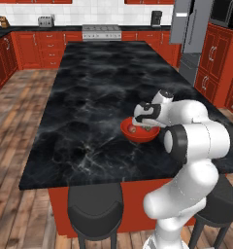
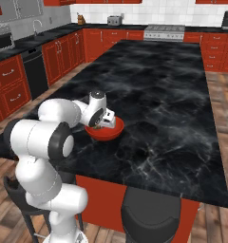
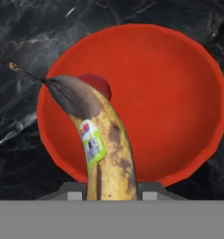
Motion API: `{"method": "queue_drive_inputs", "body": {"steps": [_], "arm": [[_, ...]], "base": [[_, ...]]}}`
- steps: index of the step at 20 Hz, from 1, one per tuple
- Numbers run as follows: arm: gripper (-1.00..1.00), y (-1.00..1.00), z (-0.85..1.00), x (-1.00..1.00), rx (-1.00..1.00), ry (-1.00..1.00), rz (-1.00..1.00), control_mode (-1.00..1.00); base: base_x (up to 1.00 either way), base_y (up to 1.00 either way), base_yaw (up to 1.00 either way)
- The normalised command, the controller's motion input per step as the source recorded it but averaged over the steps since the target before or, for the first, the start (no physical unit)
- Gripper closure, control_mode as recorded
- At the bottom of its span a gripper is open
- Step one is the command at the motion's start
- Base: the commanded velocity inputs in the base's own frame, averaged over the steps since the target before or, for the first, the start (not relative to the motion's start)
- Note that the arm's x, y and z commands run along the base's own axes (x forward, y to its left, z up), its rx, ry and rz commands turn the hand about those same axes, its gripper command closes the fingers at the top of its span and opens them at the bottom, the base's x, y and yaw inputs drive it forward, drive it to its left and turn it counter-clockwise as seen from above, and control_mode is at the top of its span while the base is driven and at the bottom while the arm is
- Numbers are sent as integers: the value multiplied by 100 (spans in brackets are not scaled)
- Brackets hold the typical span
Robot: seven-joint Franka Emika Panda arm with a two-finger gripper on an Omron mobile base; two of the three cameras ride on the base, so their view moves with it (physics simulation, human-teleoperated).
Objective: Retrieve the apple and banana from the fridge and place them into the bowl on the dining table.
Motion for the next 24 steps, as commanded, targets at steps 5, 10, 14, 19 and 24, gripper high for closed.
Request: {"method": "queue_drive_inputs", "body": {"steps": [5, 10, 14, 19, 24], "arm": [[100, -1, -22, 22, 0, 0, 0, -100], [-100, 0, -10, 16, 0, 0, 0, -100], [-100, -3, -1, 3, 0, 0, 0, -100], [-100, -3, -3, 8, 0, 0, 0, -100], [-100, -18, 27, -42, 0, -3, 0, -100]], "base": [[0, 0, 0], [0, 0, 0], [0, 0, 0], [0, 0, 0], [0, 0, 0]]}}
